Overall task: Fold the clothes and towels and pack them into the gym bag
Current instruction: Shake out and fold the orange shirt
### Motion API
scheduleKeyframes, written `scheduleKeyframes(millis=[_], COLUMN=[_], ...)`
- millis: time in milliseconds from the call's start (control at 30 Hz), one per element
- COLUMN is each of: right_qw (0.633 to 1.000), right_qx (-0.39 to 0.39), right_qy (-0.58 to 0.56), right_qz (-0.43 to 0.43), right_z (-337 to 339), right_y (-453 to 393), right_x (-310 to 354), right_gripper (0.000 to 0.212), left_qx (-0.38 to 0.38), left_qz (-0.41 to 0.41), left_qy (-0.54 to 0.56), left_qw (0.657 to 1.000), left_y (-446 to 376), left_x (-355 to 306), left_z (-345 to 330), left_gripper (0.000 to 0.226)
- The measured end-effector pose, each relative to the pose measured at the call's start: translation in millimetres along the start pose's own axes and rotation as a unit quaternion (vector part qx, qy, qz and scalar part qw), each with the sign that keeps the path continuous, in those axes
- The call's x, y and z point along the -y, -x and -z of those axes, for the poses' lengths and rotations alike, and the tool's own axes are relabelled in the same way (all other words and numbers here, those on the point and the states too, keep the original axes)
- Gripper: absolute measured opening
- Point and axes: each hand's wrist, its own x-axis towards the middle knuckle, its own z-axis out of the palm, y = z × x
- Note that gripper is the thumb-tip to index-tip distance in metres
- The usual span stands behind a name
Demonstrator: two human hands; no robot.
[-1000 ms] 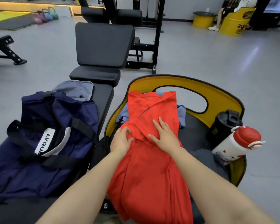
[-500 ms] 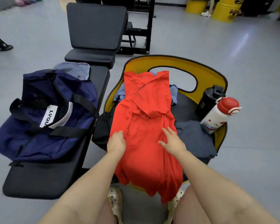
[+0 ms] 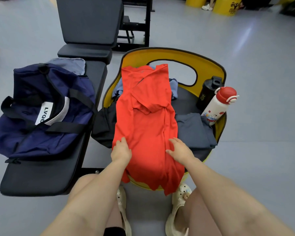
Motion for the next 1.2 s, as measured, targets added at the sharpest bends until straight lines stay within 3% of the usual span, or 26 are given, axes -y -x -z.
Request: scheduleKeyframes(millis=[133, 300, 500, 600, 767, 967, 1100, 1200], right_qw=[0.999, 0.987, 0.979, 0.972, 0.95, 0.946, 0.936, 0.933], right_qx=[-0.014, -0.026, -0.055, -0.087, -0.067, -0.047, -0.049, -0.067], right_qy=[0.047, 0.112, -0.027, -0.157, -0.299, -0.321, -0.348, -0.353], right_qz=[0.02, 0.112, 0.193, 0.15, 0.056, -0.003, 0.002, -0.001], right_z=[-9.4, -21.9, -39.0, -44.8, -54.8, -59.7, -62.0, -67.8], right_y=[8.6, 11.9, -1.3, -11.4, -29.8, -49.4, -48.0, -46.7], right_x=[0.1, 10.1, 56.4, 87.5, 116.5, 125.4, 131.3, 134.8], right_gripper=[0.059, 0.054, 0.04, 0.036, 0.043, 0.042, 0.007, 0.018], left_qx=[0.001, -0.025, -0.077, -0.075, -0.123, -0.047, -0.031, -0.029], left_qz=[0.025, 0.015, 0.0, 0.001, 0.012, 0.039, 0.03, 0.02], left_qy=[-0.017, -0.006, 0.033, 0.068, 0.188, 0.257, 0.246, 0.233], left_qw=[1.0, 1.0, 0.996, 0.995, 0.974, 0.964, 0.968, 0.972], left_y=[1.7, 7.5, 7.1, 5.3, -9.6, -20.4, -20.6, -22.1], left_x=[8.9, 12.9, 18.7, 24.0, 45.5, 57.6, 54.8, 55.3], left_z=[-3.1, -9.2, -13.4, -11.0, 1.8, 8.3, 6.8, 7.0], left_gripper=[0.043, 0.031, 0.02, 0.017, 0.013, 0.031, 0.019, 0.009])
